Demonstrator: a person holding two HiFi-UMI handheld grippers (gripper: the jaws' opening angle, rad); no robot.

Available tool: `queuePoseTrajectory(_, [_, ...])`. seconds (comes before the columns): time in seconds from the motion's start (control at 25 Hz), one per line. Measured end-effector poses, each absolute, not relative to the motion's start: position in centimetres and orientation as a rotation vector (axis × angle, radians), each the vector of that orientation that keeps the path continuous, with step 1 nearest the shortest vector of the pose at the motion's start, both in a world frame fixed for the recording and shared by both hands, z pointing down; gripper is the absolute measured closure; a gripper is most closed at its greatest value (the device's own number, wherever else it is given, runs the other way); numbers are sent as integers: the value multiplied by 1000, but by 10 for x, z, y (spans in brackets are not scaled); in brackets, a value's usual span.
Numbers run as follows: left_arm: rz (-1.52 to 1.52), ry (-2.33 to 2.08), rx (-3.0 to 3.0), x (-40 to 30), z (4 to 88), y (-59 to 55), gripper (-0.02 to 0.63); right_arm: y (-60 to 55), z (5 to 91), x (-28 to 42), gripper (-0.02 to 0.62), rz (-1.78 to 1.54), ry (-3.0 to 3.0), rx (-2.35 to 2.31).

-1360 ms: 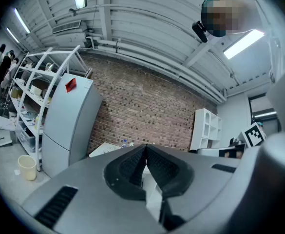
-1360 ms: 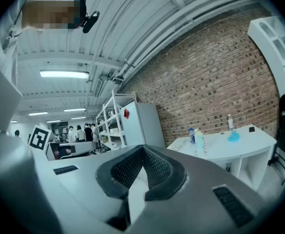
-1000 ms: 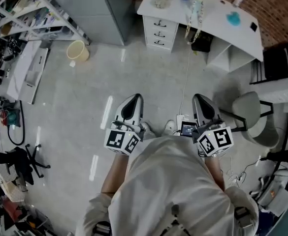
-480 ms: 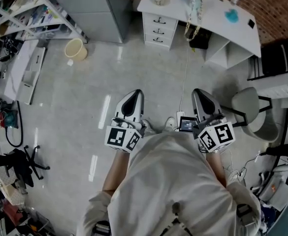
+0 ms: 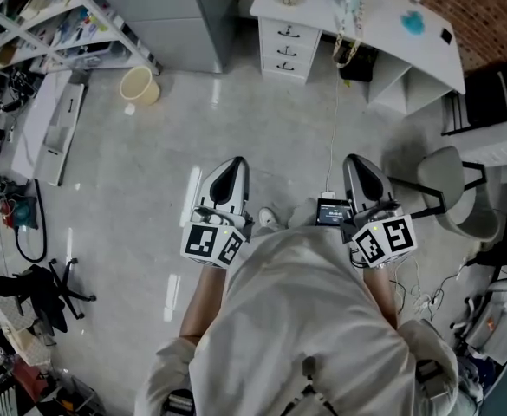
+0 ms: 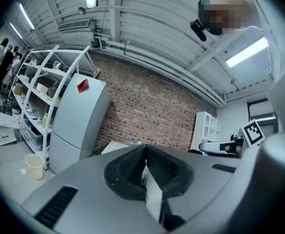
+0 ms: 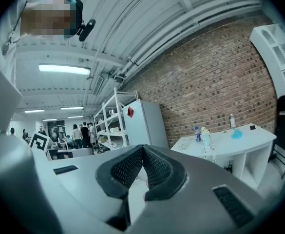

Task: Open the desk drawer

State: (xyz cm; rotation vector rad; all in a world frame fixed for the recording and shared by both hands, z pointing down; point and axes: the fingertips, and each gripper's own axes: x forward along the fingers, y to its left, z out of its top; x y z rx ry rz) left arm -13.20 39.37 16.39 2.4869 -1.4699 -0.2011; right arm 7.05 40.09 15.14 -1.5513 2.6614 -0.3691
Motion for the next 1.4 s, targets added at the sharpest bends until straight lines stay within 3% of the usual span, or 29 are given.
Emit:
queuePoseTrajectory(0.44, [-215, -1461, 2470, -133, 169, 360, 598, 369, 162, 75, 569, -385, 2672, -1588])
queuePoseTrajectory(1.4, [-175, -1539, 2441, -92, 159, 149, 598, 140, 165, 103, 569, -373, 2769, -1421])
